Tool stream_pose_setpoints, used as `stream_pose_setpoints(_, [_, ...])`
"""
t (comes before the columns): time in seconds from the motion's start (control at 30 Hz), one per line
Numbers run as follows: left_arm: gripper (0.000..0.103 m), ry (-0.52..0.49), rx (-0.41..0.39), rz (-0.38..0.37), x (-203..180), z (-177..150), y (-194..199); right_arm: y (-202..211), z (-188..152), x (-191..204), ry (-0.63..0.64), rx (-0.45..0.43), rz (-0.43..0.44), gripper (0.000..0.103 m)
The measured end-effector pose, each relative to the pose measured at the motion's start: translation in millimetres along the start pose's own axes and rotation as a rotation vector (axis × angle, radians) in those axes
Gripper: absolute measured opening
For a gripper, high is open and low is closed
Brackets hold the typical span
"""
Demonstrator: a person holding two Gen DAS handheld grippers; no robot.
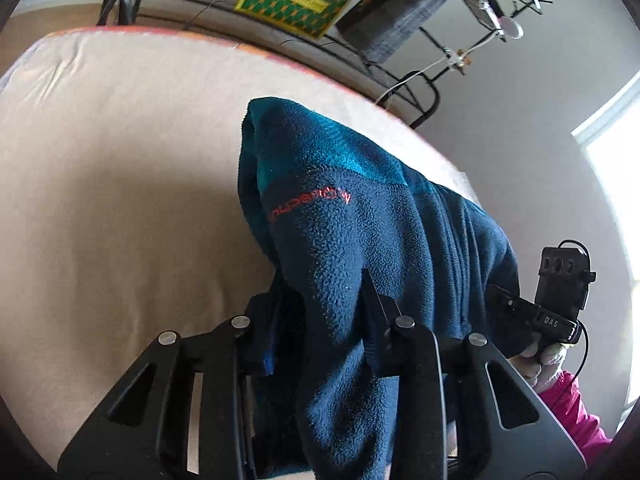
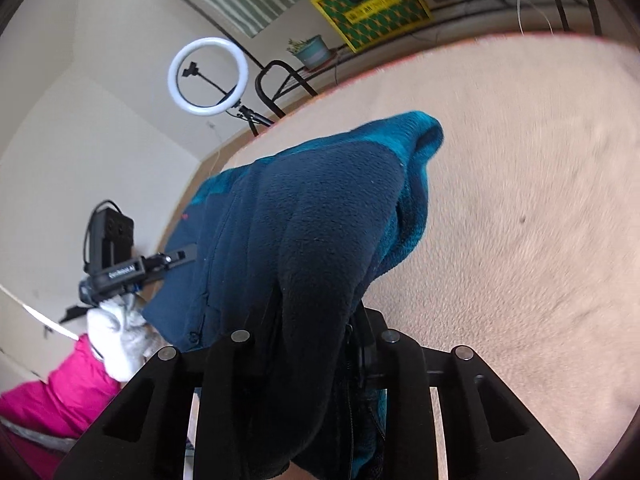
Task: Fold large clothes
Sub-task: 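Carry the bundle toward the clothes rack end of the bed and release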
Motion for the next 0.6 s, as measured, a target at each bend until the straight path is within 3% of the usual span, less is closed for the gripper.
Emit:
stream_pose_setpoints(0.27, [0.031, -0.074, 0.018, -0.051, -63, 12, -27, 51, 35, -12, 0.056, -0.070, -0.074, 0.025])
stream_pose_setpoints(0.6, [0.031, -0.178, 0.047, -0.129, -174, 51, -135, 136, 88, -85, 0.077, -0.170, -0.249, 0.024])
Point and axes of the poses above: each gripper's, at about its wrist camera, not at the fingertips, and y roughly against the way its jaws point, x to its left, z to its top, the point moved 10 cm from there along -y, roughly the way its jaws point, and after that the axes turned 3 degrees about -x, right-handed, at the moved point
